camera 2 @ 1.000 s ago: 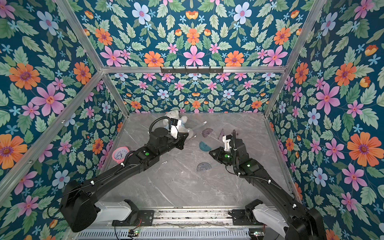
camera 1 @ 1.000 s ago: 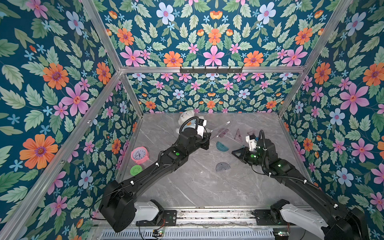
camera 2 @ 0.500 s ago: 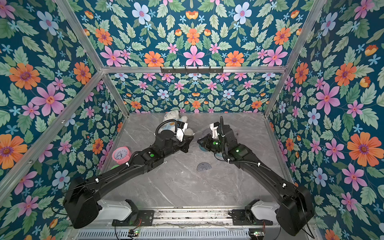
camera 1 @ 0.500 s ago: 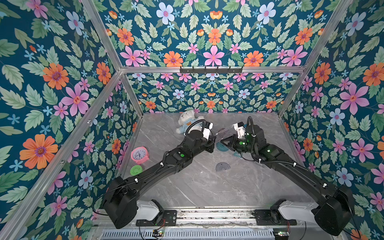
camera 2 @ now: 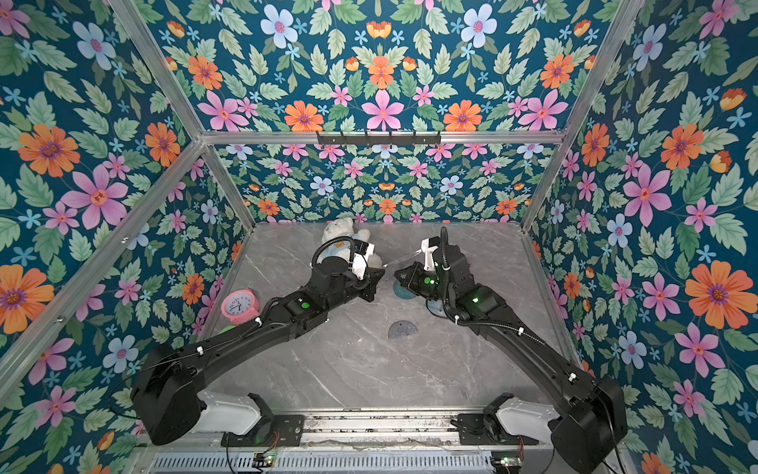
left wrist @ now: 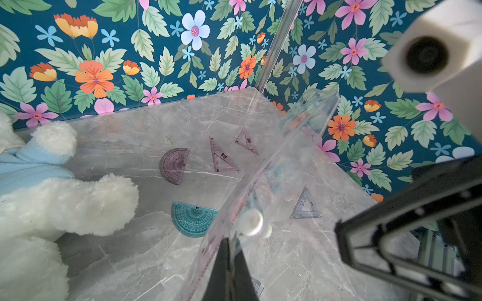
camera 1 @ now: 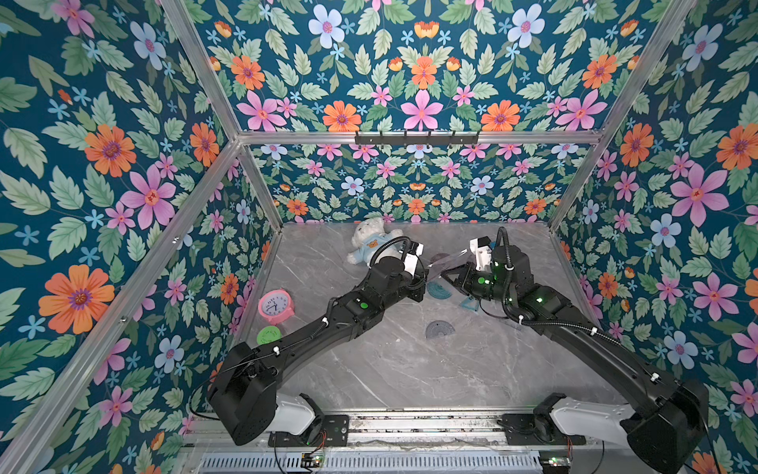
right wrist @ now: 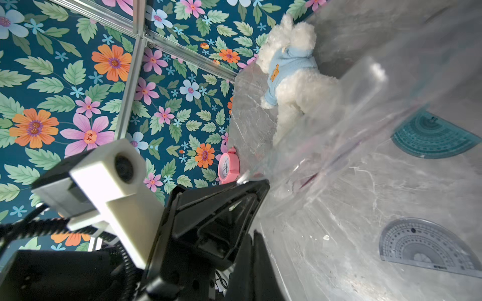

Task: Open the ruler set and take out the ruler
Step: Take out the ruler from the ruler set bag.

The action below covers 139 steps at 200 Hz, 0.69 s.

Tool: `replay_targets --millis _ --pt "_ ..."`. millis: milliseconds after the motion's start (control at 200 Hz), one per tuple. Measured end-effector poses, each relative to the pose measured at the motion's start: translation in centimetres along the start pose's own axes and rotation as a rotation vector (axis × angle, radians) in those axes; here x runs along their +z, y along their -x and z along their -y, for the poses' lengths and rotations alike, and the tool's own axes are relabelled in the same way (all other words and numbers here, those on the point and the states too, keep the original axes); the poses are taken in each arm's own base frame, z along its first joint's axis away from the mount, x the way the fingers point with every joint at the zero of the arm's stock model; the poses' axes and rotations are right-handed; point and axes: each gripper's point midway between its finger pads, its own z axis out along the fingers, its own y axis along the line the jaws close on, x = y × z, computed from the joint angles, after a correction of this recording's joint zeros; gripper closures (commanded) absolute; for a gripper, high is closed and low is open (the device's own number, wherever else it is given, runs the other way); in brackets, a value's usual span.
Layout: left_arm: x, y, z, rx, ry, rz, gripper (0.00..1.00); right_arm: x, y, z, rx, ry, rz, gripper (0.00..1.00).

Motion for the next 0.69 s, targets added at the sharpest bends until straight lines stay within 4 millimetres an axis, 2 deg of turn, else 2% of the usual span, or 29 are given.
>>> replay_targets --millis 215,600,695 --pt "0.3 -0.2 0.0 0.000 0.000 -0.007 1.00 1.1 -0.6 0.1 -0.027 -0.035 -0.023 1.00" --pt "0.6 -0.2 1.0 0.007 -0.057 -0.023 1.00 4.0 -0.6 2.2 -0.035 -0.108 -0.044 1.00" --pt "0.6 -0.2 1.1 0.007 -0.061 -0.023 1.00 4.3 -0.4 2.7 -0.036 -0.127 -0.036 0.96"
